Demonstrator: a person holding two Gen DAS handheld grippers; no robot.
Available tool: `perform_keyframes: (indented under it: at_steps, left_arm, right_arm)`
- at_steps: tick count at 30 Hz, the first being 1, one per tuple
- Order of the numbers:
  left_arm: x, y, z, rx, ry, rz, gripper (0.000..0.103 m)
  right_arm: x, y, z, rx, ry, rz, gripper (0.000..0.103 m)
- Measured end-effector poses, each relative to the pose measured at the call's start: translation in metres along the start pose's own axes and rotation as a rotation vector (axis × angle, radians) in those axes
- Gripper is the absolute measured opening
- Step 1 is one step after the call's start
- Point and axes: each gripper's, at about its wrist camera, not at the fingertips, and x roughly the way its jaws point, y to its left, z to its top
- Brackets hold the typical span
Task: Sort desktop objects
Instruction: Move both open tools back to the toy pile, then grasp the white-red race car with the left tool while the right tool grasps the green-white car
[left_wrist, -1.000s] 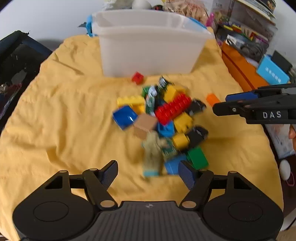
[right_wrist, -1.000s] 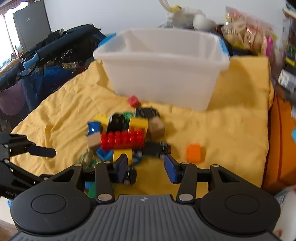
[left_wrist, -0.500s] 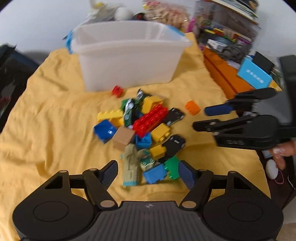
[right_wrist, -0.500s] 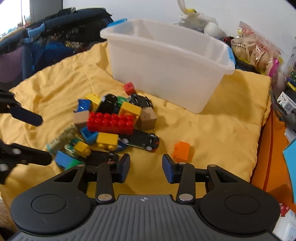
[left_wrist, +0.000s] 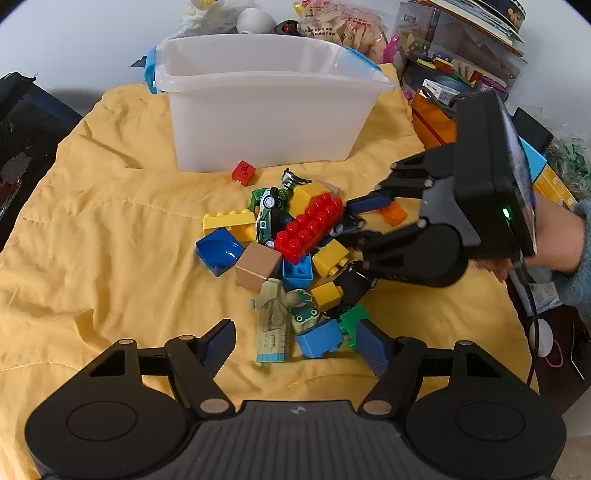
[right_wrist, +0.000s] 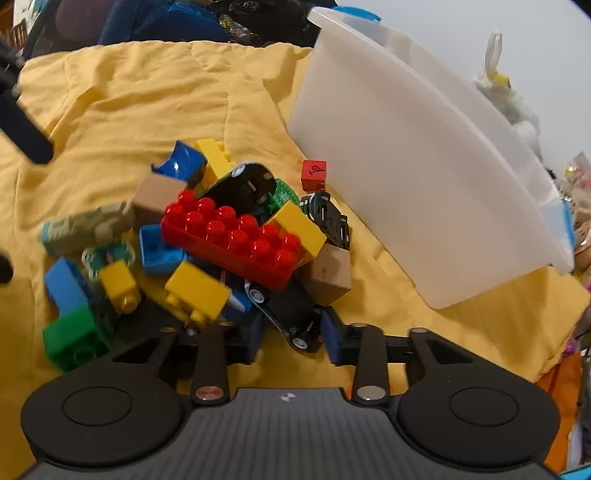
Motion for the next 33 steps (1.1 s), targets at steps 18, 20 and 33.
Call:
perform_keyframes:
  at_steps: [18,20,33]
  left_arm:
    - [0.053,-0.059,0.034,0.366,0.071,-0.119,0.046]
    - [0.064,-0.064,0.036,0.400,0.073,-0.115,0.046]
    - [0.031,-0.024,0.045,0.055,0.125,-0.322,0.019]
  right_arm:
    - [-0.050,-0.050,-0.076,0.690,0.161,0.439,0.019]
    - [-0.048,-0.047,-0.081,0.701,0.180,0.456,0.019]
    - [-0.064,-0.046,-0.081,0.689,0.111,0.453,0.018]
